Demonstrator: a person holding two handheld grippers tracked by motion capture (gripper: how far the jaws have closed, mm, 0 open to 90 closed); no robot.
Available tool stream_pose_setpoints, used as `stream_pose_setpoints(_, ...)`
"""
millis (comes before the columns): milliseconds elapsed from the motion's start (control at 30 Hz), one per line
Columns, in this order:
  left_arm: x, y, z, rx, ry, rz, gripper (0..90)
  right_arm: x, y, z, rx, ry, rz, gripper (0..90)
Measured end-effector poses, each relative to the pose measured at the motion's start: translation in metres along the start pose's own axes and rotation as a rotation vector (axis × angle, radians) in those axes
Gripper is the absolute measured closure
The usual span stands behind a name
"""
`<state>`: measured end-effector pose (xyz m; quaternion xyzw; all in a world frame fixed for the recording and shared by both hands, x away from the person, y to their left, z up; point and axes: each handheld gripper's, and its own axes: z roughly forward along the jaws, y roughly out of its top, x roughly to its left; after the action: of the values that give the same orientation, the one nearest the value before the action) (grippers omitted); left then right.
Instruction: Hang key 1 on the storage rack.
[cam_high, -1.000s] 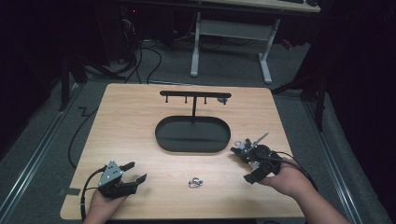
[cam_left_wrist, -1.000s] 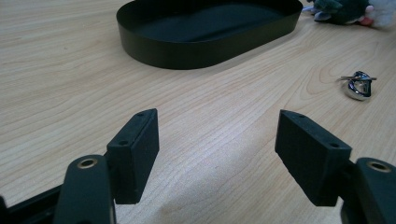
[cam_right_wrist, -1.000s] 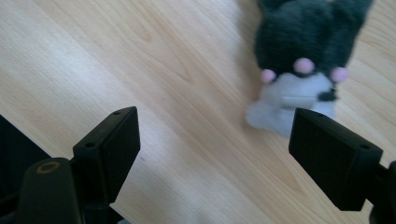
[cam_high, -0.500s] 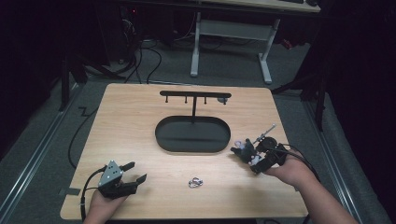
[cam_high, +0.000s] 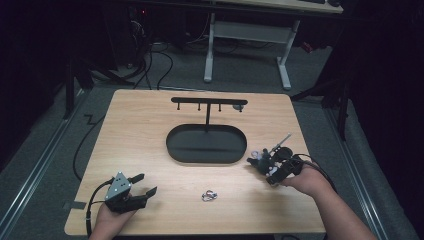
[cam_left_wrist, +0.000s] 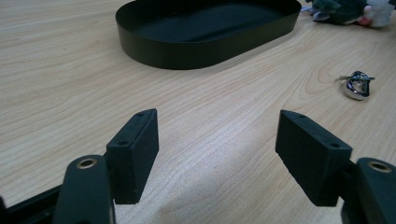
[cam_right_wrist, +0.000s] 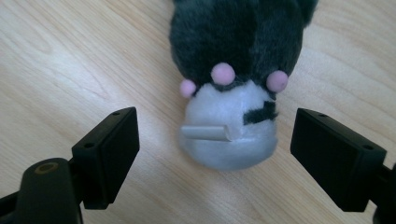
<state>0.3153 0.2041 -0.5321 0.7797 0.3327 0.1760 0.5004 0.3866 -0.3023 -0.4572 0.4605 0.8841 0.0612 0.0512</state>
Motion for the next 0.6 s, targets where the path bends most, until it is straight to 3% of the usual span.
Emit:
stream_pose_setpoints(133, 0.0, 0.0, 0.0, 0.0, -0.002, -0.002, 30.9, -0.005, -0.001, 0.007, -0.011, 0.035, 0.023, 17.6)
stream_pose_setpoints(333, 0.0, 0.0, 0.001, 0.001, -0.001, -0.004, 30.9, -0.009, -0.001, 0.015, 0.006, 0.04, 0.001, 22.1)
stream_pose_setpoints(400, 0.0, 0.0, 0.001, 0.001, -0.001, -0.004, 30.9, -0.01, 0.001, 0.019, 0.017, 0.05, -0.005, 27.7)
stream_pose_setpoints(600, 0.0, 0.0, 0.0, 0.002, -0.002, -0.003, 30.9, -0.013, 0.003, 0.023, 0.025, 0.048, 0.003, 32.0)
